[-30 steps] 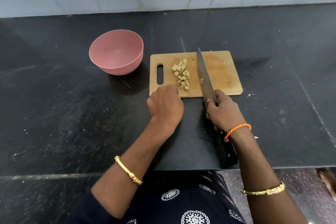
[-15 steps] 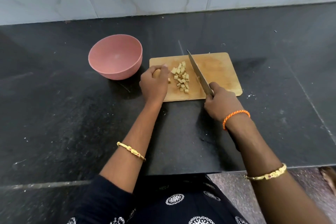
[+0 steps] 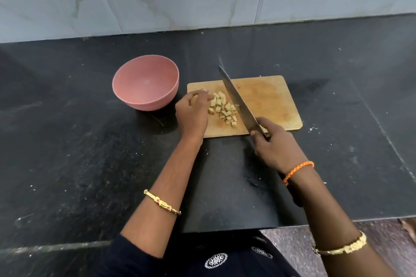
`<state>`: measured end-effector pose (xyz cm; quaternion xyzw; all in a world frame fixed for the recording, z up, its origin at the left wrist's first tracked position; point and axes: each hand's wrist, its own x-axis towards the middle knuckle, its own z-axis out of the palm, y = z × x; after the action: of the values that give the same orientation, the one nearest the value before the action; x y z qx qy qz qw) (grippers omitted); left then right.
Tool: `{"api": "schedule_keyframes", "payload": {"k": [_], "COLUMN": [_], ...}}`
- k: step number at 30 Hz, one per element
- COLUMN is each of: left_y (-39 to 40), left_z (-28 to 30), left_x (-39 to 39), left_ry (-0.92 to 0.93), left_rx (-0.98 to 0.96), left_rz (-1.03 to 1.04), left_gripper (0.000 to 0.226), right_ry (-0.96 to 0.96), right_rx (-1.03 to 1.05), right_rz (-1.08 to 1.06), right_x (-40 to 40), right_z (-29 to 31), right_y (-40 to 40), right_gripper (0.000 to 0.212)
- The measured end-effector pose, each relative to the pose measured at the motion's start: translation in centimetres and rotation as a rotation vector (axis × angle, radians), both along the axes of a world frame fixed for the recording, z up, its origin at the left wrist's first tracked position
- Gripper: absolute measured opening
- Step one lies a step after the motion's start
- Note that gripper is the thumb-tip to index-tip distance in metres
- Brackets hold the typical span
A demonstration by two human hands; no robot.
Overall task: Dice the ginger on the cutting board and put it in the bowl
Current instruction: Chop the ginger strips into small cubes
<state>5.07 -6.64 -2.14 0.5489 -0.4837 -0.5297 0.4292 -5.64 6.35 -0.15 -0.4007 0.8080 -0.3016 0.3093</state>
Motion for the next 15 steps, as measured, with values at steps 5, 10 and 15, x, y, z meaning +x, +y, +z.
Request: {"api": "schedule_keyframes", "payload": {"k": [5,10,15], "left_y": [-0.9,-3.0,-3.5], "left_z": [3.0,4.3,4.2], "left_x": [-1.4,-2.2,-2.0], "left_ry": [-0.061,0.083,-0.091], "left_rx": [0.136,0.341,0.408], "left_rz": [-0.278,-0.474,-0.568], "left_gripper": [0.023,0.027,0.019], "right_ry": [-0.989,-1.371,-1.374], "right_rx": [-0.096,-0.084,-0.075], "right_rz": [-0.149,-0.057,-0.088], "right_x": [-1.0,-1.5,-1.8], "right_z": [1.0,1.3,0.5], "right_y": [0.7,1.2,0.2], "right_gripper": [0.013,0.015,0.014]}}
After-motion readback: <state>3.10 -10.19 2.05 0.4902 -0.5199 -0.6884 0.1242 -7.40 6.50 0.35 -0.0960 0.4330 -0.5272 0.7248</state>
